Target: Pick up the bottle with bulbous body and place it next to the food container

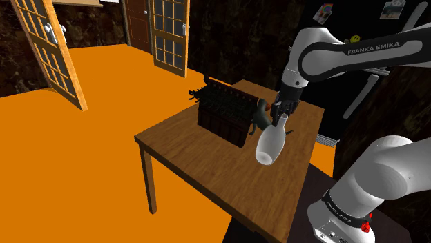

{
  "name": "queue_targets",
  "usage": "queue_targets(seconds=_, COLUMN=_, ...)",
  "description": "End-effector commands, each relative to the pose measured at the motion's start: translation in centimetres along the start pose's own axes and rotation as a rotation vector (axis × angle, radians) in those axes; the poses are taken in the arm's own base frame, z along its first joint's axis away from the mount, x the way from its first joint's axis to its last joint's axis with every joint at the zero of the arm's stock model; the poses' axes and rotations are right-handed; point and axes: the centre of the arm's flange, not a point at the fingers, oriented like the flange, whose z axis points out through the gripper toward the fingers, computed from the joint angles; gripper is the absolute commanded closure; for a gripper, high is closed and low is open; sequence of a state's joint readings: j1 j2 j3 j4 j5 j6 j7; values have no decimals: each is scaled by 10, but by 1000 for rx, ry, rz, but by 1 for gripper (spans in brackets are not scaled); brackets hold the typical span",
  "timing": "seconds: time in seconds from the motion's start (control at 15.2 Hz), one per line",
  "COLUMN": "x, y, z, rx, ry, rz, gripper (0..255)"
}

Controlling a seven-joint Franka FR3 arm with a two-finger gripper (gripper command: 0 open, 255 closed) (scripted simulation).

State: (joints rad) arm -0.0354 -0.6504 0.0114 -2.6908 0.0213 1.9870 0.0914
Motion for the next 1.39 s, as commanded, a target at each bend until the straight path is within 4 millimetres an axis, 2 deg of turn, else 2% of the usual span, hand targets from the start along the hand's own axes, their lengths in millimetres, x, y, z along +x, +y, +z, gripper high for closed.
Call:
queue_targets(seconds=0.0, x=0, y=0, z=0, rx=0, ry=0, rz=0, gripper=255)
queue_targets(seconds=0.07, x=0, y=0, z=0, rx=0, ry=0, rz=0, gripper=255)
queue_targets(seconds=1.32, x=-5, y=-1, z=-100, rx=0, ry=0, rz=0, gripper=255)
